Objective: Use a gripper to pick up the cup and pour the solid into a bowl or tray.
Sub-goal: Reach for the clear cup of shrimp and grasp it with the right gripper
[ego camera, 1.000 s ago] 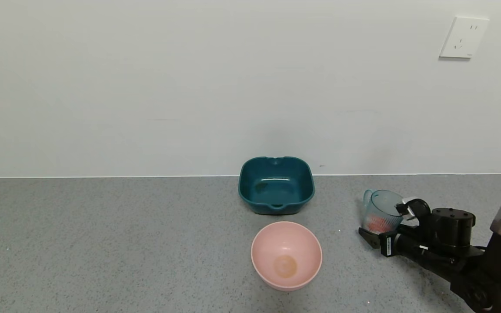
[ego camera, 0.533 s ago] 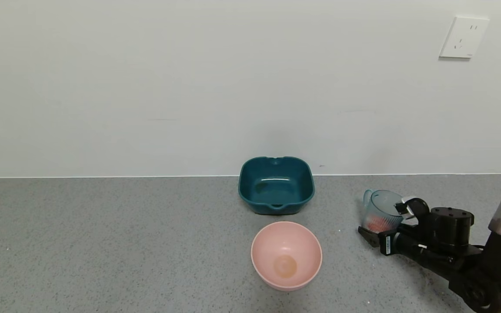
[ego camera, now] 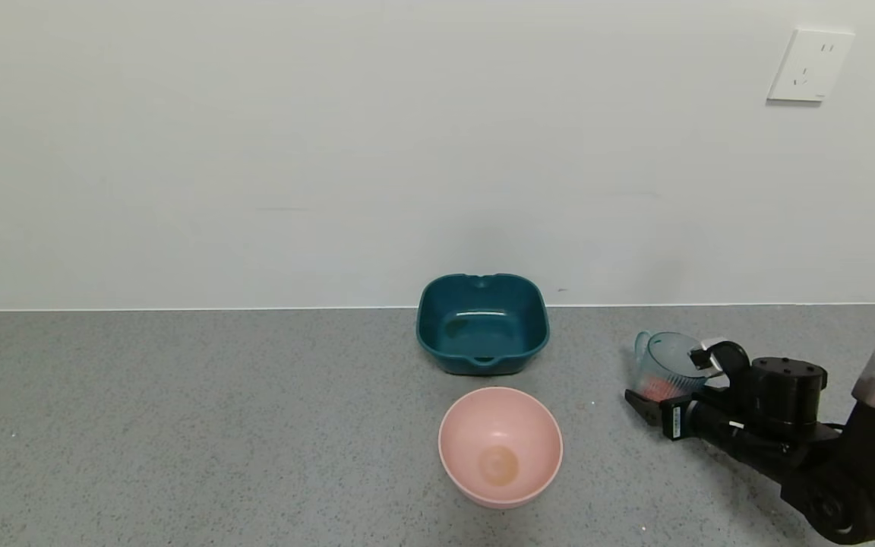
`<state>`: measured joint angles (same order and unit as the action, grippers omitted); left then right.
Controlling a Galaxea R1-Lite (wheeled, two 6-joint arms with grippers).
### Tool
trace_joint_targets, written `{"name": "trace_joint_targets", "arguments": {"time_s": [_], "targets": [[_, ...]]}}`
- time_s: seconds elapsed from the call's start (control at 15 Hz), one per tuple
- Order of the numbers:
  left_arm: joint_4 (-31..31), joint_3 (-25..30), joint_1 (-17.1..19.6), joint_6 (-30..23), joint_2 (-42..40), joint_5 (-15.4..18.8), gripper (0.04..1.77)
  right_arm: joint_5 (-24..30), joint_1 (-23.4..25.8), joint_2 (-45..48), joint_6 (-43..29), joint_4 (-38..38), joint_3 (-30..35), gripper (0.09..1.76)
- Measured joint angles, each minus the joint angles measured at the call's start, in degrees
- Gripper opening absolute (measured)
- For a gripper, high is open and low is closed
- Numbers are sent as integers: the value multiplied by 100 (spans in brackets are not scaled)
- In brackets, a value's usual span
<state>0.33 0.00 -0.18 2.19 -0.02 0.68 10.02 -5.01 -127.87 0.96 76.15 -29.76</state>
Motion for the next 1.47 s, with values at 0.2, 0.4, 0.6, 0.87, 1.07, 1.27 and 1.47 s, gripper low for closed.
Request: {"name": "trace_joint_targets", "arguments": {"time_s": [0.2,0.4,0.6,0.87,1.07,1.27,1.47], "targets": [[0,0,0,0,0,2,172,1,44,55,13,0,-20,171],[2,0,0,0,0,2,172,0,77,100,61,-2,-28,171],[0,0,0,0,0,2,172,1,85,127,68,-2,-32,171],[0,0,0,0,0,0,172,-5,107,141,121,2,-39,171],[0,0,0,0,0,2,172,-5,121,141,121,88,-39,171],[2,0,0,0,0,0,172,0,168,138,154,143,-39,171],[2,0,0,0,0,2,172,1,210,132,188,151,-39,136]]}}
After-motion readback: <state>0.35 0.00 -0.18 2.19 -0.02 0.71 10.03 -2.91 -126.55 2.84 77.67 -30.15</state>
